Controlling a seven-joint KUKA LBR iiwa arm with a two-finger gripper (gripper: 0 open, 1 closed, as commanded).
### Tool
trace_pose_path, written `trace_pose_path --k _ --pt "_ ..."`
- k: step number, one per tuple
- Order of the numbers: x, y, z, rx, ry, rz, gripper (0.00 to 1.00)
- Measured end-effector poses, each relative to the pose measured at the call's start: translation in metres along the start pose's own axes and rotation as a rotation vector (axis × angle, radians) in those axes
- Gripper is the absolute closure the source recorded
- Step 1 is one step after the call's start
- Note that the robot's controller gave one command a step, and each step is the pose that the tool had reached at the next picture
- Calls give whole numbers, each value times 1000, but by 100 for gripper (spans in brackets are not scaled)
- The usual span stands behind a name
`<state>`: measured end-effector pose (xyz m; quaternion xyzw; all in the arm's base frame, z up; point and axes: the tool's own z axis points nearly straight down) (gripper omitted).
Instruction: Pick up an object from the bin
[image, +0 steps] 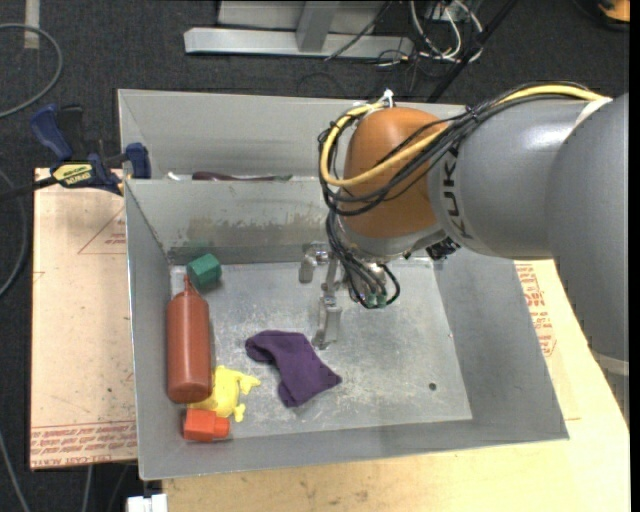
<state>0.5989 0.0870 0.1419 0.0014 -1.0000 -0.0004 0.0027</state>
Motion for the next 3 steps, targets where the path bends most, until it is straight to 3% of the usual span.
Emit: trace_pose_path --k 1,2,3 --pt "-1 0 -5 -1 -6 1 0" --pt "34 -7 25 -2 -14 -25 0" --pt "58 17 60 2 2 -52 0"
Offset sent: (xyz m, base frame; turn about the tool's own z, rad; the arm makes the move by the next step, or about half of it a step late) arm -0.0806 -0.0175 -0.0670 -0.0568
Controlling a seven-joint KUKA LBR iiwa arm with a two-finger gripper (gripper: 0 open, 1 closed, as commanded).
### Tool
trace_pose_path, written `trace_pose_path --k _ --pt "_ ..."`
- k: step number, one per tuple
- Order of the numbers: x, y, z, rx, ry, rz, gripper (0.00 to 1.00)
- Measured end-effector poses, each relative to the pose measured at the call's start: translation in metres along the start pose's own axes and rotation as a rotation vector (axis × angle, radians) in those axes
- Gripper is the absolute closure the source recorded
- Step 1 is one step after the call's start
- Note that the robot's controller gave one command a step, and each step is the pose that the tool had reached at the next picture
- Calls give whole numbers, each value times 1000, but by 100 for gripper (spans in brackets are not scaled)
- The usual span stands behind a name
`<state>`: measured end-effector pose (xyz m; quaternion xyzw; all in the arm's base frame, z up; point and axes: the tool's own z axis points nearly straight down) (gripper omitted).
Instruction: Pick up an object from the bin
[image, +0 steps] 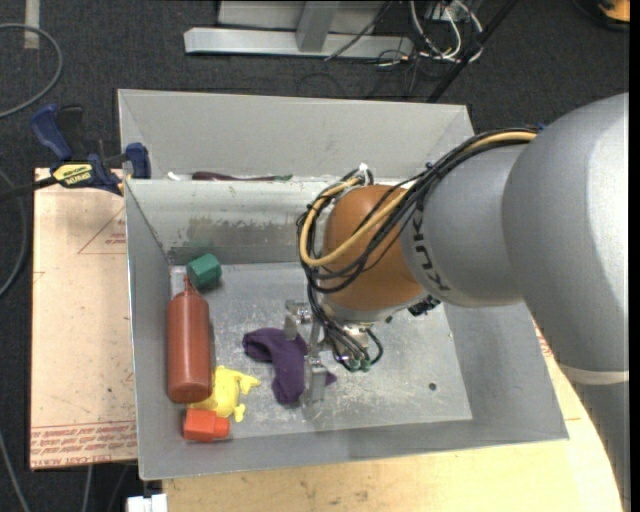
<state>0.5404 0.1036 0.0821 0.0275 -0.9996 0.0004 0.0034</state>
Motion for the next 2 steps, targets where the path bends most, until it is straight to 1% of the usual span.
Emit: trace_pose_path --k 1,2 --pt "-26 13 10 -4 -21 -155 100" --pt "-26 13 10 -4 -21 -155 100"
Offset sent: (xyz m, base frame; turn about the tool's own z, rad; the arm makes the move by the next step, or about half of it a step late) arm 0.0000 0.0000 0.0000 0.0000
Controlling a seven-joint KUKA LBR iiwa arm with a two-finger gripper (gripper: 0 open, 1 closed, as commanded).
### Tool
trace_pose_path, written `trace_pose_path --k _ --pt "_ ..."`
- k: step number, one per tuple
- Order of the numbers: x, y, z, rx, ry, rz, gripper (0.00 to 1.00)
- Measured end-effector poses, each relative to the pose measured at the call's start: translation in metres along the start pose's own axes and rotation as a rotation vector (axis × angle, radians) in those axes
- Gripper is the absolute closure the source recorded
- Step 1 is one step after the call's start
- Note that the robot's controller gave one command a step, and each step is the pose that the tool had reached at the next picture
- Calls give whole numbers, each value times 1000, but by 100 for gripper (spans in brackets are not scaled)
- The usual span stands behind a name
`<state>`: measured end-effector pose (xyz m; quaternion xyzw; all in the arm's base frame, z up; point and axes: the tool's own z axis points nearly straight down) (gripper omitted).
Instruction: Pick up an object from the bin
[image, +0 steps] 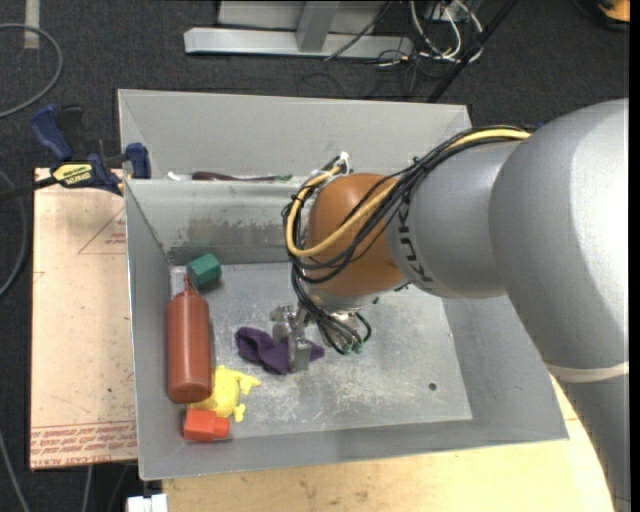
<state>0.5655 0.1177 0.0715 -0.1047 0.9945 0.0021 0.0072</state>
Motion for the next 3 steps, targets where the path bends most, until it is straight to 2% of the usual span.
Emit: trace_pose_path --k 1,2,3 --pt "-1 8 -119 -1 -3 -10 100" --pt "-1 8 -119 -1 -3 -10 100" --pt "-20 12 -288 -1 -16 -2 100"
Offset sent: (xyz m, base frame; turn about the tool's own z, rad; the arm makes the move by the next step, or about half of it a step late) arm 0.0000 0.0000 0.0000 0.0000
